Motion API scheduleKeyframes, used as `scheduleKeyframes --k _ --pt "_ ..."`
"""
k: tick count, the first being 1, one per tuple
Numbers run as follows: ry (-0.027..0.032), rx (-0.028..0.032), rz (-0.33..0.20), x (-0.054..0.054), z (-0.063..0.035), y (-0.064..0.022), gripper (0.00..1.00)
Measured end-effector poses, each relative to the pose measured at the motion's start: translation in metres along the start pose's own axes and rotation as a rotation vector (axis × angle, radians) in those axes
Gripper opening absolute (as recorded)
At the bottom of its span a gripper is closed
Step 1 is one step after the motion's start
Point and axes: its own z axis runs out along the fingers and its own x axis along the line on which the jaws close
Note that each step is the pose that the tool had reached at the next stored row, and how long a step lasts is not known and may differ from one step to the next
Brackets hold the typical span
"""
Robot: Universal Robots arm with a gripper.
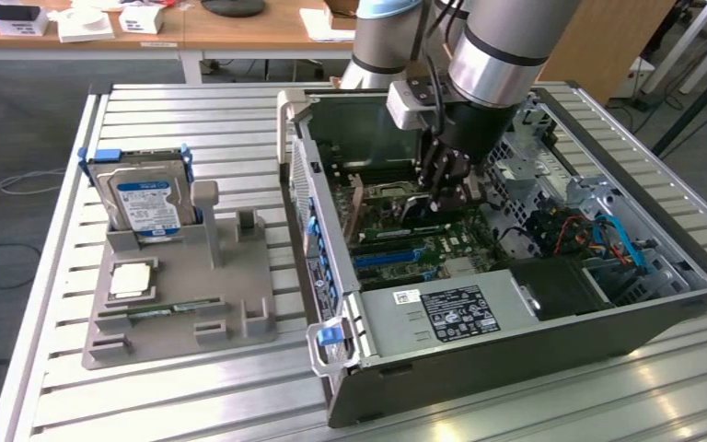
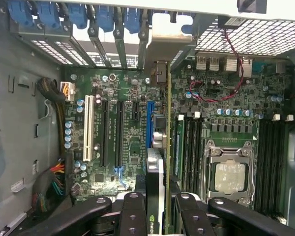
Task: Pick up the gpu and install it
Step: 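Insert the gpu into the slot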
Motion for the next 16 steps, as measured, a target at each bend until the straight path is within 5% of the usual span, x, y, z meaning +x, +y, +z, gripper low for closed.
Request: scheduleKeyframes --k 16 --pt "-0.0001 0.0 -0.001 0.0007 0.0019 0.0048 0.27"
